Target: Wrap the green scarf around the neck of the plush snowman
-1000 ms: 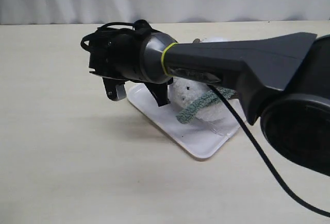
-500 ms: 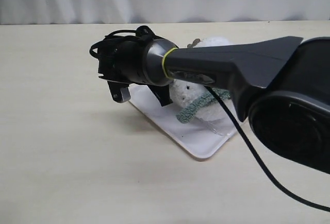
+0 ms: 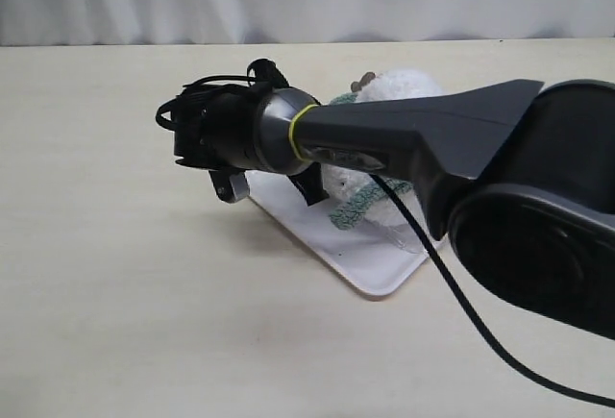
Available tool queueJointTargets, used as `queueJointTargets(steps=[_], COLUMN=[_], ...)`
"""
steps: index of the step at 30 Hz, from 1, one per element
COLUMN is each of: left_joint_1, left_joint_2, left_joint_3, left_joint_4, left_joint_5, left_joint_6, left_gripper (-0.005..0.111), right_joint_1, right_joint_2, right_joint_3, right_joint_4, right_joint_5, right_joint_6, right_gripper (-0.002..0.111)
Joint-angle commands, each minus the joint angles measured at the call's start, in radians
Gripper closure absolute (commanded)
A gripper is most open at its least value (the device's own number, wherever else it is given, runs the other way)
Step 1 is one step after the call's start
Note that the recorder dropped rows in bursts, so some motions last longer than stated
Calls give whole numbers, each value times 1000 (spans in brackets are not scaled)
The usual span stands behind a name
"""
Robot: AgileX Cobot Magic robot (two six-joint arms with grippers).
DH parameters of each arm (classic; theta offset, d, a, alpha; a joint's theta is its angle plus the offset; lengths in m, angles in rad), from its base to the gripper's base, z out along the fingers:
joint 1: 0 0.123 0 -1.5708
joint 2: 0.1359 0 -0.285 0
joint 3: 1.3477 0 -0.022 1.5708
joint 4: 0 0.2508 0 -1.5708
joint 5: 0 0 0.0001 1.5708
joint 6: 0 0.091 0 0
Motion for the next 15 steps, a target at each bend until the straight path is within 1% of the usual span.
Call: queueJointTargets(steps=[1, 4, 9, 13, 15], left_joint_1=[4, 4, 4, 4, 4], left_joint_2=[-2, -2, -2, -2, -2], left_joint_3=[3, 3, 3, 3, 3], left_joint_4=[-1, -1, -1, -1, -1], left_joint_5=[-8, -8, -8, -8, -8], left_joint_6=[-2, -2, -2, -2, -2], left_gripper=[107, 107, 107, 107, 107], right_joint_1=[30, 48, 49, 49, 49], right_joint_2=[-63, -97, -137, -144, -144], right_joint_3=[-1, -1, -1, -1, -1], right_joint_4=[17, 64, 185, 274, 316], right_joint_5=[10, 10, 24, 24, 24], right_joint_6=[-3, -3, -3, -64, -65], right_gripper=[104, 104, 104, 104, 104])
